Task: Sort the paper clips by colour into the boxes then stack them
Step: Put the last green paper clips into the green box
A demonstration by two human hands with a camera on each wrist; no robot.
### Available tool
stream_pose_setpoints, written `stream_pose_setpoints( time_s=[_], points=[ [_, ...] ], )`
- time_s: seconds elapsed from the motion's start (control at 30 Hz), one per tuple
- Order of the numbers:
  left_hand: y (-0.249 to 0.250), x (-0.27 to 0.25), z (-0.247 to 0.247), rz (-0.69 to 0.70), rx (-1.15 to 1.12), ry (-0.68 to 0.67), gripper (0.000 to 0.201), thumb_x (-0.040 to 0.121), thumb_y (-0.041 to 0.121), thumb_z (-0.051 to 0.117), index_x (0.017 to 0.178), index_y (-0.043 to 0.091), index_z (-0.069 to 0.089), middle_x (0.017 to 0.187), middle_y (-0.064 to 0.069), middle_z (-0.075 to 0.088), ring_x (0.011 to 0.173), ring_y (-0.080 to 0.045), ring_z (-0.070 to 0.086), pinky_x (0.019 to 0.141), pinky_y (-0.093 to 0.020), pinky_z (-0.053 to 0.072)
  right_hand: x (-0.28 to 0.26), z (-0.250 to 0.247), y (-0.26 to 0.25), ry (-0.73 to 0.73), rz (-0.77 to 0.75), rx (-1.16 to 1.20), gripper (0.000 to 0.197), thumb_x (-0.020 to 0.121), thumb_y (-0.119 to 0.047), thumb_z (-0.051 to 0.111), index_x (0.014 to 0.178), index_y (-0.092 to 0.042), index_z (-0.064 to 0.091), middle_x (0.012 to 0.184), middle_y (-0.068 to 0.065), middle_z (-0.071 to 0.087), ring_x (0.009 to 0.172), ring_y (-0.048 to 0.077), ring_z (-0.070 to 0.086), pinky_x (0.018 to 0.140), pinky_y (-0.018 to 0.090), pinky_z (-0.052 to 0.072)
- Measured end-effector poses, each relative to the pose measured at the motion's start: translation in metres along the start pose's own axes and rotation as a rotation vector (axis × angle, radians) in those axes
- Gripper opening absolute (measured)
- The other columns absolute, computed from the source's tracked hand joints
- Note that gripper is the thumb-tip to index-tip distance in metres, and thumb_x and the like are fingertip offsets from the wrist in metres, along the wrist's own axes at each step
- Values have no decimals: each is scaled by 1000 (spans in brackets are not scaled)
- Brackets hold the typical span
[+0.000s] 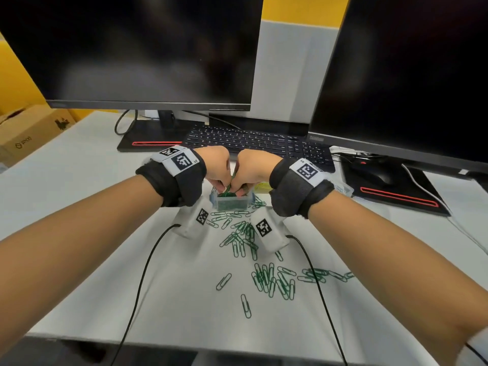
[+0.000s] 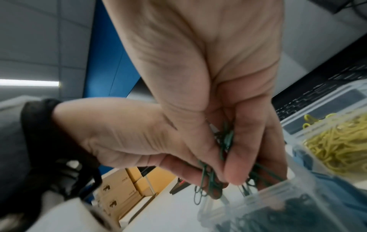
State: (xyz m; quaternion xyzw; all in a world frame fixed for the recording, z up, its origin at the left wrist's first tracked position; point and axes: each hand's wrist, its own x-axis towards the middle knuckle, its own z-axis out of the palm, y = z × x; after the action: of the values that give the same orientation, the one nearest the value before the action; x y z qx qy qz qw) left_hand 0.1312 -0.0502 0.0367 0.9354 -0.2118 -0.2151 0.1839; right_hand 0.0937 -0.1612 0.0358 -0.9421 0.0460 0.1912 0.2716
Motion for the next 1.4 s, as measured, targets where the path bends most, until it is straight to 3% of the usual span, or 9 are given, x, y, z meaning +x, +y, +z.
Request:
stream_pose_setpoints(
  time_s=[0.13,0.3,0.4,0.57,0.7,0.8,0.97,1.13,1.4],
  points=[
    [1,-5,1,4,-52,52,14,83,6,66,92,-4,69,85,-14,74,80,-19,72,85,-34,57,-10,-5,5,59,5,59,26,81,-8,72,103,8,69,90,16,74,74,18,72,82,30,58],
    [2,-11,1,36,-30,109,6,86,3,62,91,6,65,84,-7,67,71,-17,65,66,-26,56,-18,-11,9,73,-23,205,30,89,-10,65,115,5,62,102,19,71,84,22,73,76,25,59],
    [-3,-15,4,41,28,42,13,84,11,66,97,10,68,96,-7,70,80,-17,68,73,-29,58,-20,-14,17,140,-99,268,28,89,-3,60,116,7,62,112,24,67,83,22,66,86,35,57],
    [-14,-24,11,93,293,124,13,83,17,70,95,13,74,97,-2,70,85,-17,61,74,-27,48,-35,-24,44,126,9,-207,25,90,-9,56,111,-1,66,96,9,68,71,16,65,68,28,58],
    [-24,-26,12,103,330,194,12,87,15,60,88,14,72,102,-4,69,87,-21,59,73,-28,47,-45,-10,64,53,42,-612,32,95,-12,45,122,-6,60,117,9,62,93,25,60,76,29,51],
    [-28,-30,14,114,308,180,10,87,15,61,88,14,71,106,-4,66,91,-22,59,76,-30,49,-47,10,70,-49,-9,-670,23,93,-9,46,107,-5,64,108,7,63,103,27,58,79,25,49],
    [-24,-47,22,181,300,274,13,85,13,65,97,17,65,111,-5,61,93,-20,54,76,-27,45,-42,17,57,34,-152,-555,45,94,-8,46,139,-10,47,133,9,53,120,27,50,96,30,40],
    [-12,-69,46,90,481,-147,48,86,27,67,128,10,51,121,-5,57,104,-21,55,79,-24,46,-31,41,51,11,-154,-632,41,93,-6,45,134,-6,49,126,14,53,119,31,50,90,33,42],
    [-4,-68,71,71,609,-195,41,89,21,58,124,4,43,123,-13,39,107,-28,54,87,-31,49,-58,65,56,30,-390,-662,59,90,-9,54,145,-20,37,127,9,45,113,27,45,94,39,44]
  ],
)
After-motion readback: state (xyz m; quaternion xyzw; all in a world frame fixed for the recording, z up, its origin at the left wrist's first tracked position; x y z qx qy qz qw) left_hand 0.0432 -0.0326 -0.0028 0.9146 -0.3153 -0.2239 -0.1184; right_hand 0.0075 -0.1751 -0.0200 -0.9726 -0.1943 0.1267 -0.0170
